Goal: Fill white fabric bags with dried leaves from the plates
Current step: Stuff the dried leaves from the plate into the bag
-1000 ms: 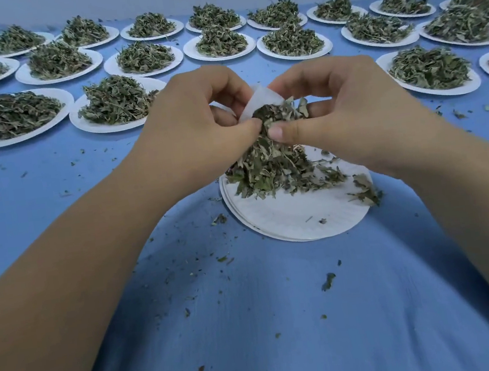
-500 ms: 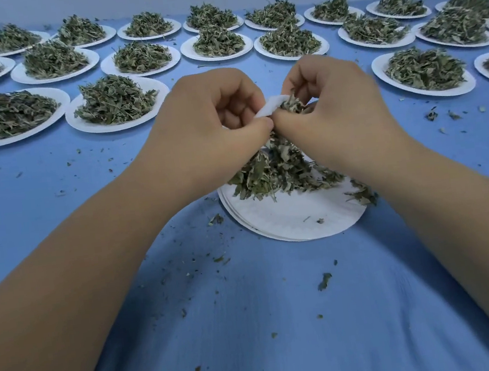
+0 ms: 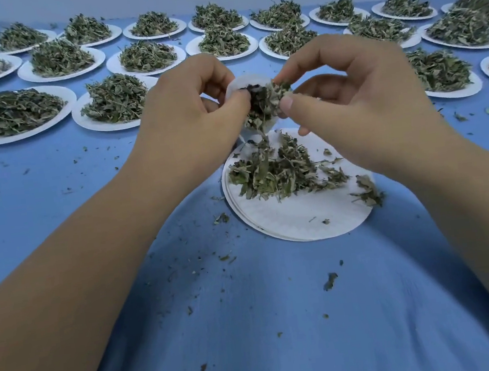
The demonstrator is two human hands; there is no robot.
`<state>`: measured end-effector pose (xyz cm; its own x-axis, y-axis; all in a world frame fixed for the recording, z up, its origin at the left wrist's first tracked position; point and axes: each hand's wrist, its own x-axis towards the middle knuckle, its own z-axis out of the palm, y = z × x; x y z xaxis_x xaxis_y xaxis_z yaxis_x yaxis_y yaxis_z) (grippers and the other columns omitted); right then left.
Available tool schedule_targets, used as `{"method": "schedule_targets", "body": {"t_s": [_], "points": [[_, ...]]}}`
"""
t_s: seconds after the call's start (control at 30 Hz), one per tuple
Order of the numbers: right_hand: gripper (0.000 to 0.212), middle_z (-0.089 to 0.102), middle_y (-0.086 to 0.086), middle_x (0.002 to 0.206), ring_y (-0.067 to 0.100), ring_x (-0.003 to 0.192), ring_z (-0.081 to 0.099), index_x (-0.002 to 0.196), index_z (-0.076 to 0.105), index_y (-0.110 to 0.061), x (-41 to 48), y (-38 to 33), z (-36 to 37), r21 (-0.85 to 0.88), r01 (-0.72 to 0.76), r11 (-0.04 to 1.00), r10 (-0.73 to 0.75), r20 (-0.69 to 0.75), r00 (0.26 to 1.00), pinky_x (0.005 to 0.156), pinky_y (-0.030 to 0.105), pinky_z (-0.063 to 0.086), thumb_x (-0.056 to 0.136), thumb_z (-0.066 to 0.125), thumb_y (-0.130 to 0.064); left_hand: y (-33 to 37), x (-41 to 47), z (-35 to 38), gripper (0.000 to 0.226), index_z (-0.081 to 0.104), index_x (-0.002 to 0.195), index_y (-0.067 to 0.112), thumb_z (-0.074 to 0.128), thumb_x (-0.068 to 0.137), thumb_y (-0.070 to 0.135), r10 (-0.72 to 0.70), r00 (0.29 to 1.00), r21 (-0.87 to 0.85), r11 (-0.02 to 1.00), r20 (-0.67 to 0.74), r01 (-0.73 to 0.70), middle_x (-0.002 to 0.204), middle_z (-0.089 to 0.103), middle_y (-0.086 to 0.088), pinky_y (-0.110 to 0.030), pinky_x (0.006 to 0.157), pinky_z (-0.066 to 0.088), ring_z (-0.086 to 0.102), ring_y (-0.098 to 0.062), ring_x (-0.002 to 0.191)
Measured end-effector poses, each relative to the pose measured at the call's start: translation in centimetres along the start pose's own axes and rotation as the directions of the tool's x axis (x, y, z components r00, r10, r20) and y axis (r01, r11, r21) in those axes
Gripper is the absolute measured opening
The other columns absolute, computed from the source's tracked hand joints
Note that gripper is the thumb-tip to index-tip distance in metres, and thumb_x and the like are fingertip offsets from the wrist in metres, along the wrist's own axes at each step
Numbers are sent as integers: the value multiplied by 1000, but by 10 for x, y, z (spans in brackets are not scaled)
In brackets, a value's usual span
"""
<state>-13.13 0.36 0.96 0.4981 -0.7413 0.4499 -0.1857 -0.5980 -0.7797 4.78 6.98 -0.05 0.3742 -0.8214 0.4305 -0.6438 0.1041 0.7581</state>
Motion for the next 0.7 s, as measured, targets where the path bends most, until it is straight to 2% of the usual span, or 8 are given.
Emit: {"method": "schedule_targets", "body": {"t_s": [0.1,0.17,0.23,0.27,0.37,0.5,0.63,0.7], "points": [[13,72,-1,90,19,80,71,97,77,-19,-3,1,2,-109,128,986,-131,-21,991,72,43,60,86,75,-12,1,-1,1,9,66,89,20,65,92,29,8,1000,-36,999,4,-8,83,72,6,-44,72,60,73,-12,66],[14,72,-7,89,10,81,69,100,78,-21,-5,1,3,-231,202,952,-205,9,979,74,30,57,87,76,-15,2,-1,2,10,68,88,20,63,90,29,32,999,-38,999,7,-32,80,72,6,-43,71,60,72,-15,68],[15,71,-10,86,5,75,66,101,79,-21,-6,1,5,-360,254,898,-262,28,965,71,15,46,88,75,-17,3,-2,3,11,71,88,21,63,90,29,54,998,-42,998,26,-53,78,72,4,-43,70,60,72,-20,70],[14,71,-8,84,7,71,63,101,80,-21,-6,1,6,-412,265,872,-281,23,960,70,14,42,88,73,-18,3,-2,3,12,72,88,21,63,90,29,61,997,-47,997,39,-59,77,72,3,-43,69,60,72,-21,71],[13,69,-4,88,9,72,53,100,80,-25,-4,4,9,-494,233,838,-280,-21,960,68,25,42,89,73,-26,3,-2,4,12,76,86,25,64,91,26,66,996,-84,995,58,-61,75,73,3,-45,69,61,72,-20,69],[15,59,-2,93,14,85,50,99,81,-27,-4,7,10,-575,157,803,-223,-45,974,67,36,44,91,71,-34,3,-4,4,12,79,85,25,68,89,26,79,992,-125,990,100,-67,72,74,2,-48,68,60,71,-23,67],[27,60,0,87,25,84,57,96,79,-24,-2,4,12,-687,171,706,-180,59,982,67,39,48,97,55,-35,1,-2,2,12,80,84,24,69,89,23,66,992,-182,982,106,-46,71,72,-8,-49,65,60,67,-32,67],[32,61,2,86,26,80,58,95,77,-19,-2,4,14,-645,185,741,-138,123,983,70,41,49,96,50,-36,-2,1,0,14,80,81,25,70,90,21,27,997,-209,978,73,-11,69,71,-10,-43,65,62,68,-27,63]]}}
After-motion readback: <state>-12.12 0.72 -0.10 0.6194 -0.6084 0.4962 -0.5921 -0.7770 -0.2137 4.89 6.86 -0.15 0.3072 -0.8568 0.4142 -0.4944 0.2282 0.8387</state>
